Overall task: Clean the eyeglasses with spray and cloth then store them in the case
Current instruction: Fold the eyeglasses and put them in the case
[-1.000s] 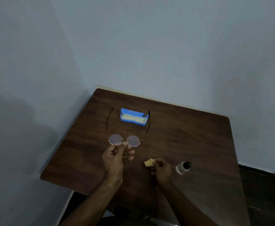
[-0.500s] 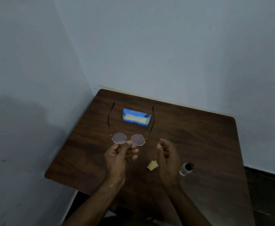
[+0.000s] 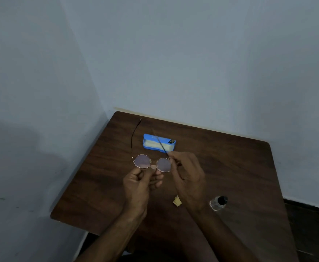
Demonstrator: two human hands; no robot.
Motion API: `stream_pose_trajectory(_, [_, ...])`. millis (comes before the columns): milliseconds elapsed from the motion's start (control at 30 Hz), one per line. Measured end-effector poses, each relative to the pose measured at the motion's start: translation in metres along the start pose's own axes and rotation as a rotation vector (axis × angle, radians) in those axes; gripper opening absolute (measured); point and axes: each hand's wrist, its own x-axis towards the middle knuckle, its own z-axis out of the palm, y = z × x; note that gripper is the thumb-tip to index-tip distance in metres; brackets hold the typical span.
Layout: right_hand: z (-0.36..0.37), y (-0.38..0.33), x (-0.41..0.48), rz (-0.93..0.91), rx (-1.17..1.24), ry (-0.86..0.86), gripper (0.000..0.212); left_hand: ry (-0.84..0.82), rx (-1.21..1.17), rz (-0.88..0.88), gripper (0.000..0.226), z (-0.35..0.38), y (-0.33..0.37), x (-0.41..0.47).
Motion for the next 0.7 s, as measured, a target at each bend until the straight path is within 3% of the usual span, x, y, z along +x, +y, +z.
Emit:
stream_pose_trajectory(167, [0.005, -0.015, 0.011, -0.162, -0.077, -0.174, 0.035, -0.050, 0.028, 0.059, 0.022, -0.004, 0.014, 0.006])
stream_pose_trajectory(467, [0.026, -0.017, 0.022, -0.287, -0.201, -0.252, 0.023, -0.055, 0.022, 0.059, 0.008, -0.025, 0.030, 0.026])
stream_pose_trajectory(633, [0.034, -0.041, 0.054, -0.392, -0.186, -0.086, 0.038, -0.066, -0.037, 0.012, 0.014, -0.033, 0.034, 0.035])
stream_pose_trajectory(700, [0.036, -0.055, 0.076, -0.454, -0.252, -0.105, 0.052, -0.067, -0.040, -0.003, 0.013, -0.035, 0.035, 0.036])
